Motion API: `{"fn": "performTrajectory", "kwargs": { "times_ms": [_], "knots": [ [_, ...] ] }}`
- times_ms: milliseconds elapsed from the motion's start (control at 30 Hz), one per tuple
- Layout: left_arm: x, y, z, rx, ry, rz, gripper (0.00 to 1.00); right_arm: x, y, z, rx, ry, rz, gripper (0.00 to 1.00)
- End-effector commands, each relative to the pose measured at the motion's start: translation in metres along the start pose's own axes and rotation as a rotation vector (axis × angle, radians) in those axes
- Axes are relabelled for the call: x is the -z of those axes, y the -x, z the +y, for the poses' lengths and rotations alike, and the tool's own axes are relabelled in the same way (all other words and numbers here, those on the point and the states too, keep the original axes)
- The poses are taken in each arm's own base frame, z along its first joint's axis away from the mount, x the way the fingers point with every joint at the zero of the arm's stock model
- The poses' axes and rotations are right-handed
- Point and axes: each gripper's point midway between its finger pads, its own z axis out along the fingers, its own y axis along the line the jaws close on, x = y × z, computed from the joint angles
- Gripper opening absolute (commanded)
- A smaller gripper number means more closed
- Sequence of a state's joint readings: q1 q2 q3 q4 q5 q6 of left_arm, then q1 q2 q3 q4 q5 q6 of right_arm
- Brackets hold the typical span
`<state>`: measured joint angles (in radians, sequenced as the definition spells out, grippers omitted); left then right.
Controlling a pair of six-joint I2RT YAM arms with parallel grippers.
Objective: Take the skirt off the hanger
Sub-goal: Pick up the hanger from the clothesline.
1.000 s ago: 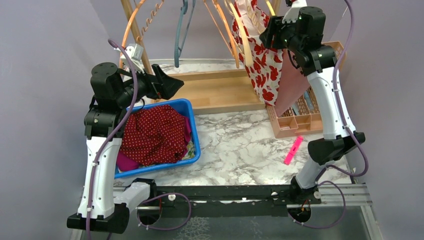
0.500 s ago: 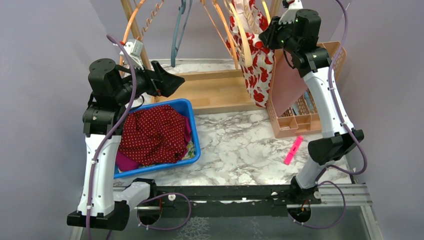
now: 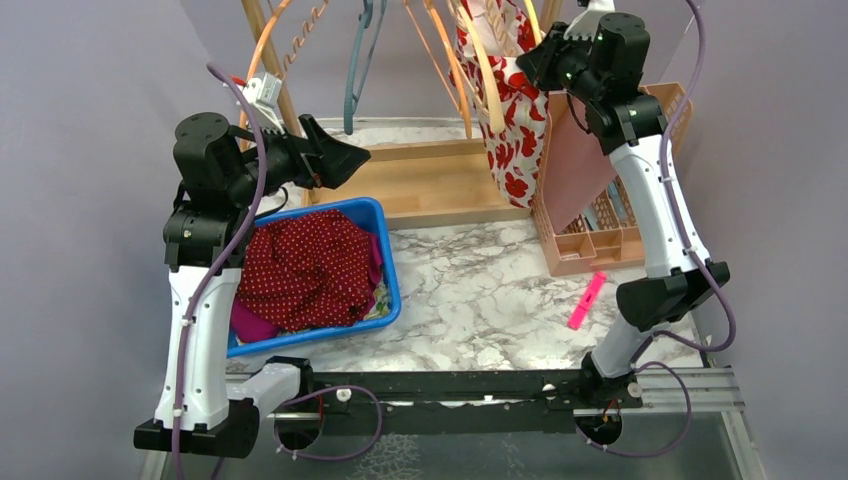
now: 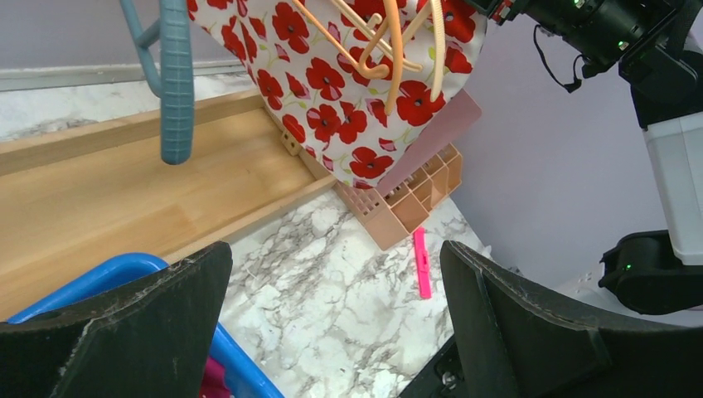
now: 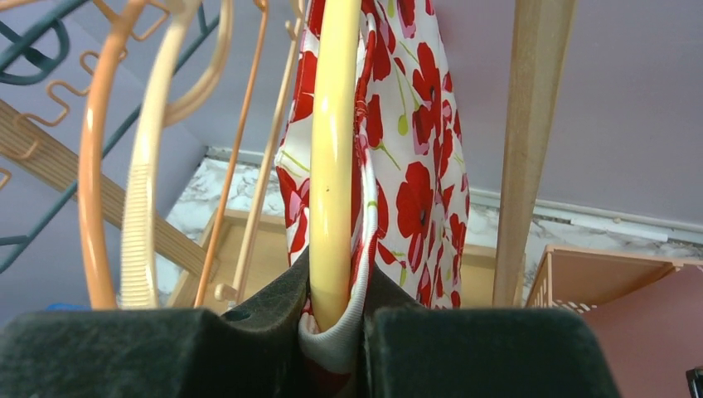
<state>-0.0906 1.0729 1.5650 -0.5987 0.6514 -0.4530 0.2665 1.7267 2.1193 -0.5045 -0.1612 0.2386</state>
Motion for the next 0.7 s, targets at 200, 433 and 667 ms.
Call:
{"fn": "performTrajectory", "kwargs": {
  "times_ms": [200,433,667],
  "knots": [
    [0.002,0.019,-0.020,0.003,-0.070,-0.033,0.99,0.073,0.090,0.031,-0.025,0.054,-0.286,0.01],
    [-0.024,0.033,-0.033,-0.008,-0.096,-0.075,0.99,0.114,0.048,0.038,-0.063,0.084,-0.197,0.01],
    [-0.081,0.004,-0.106,-0.027,-0.213,-0.032,0.98,0.161,-0.012,0.042,-0.024,0.107,-0.020,0.01]
  ]
}}
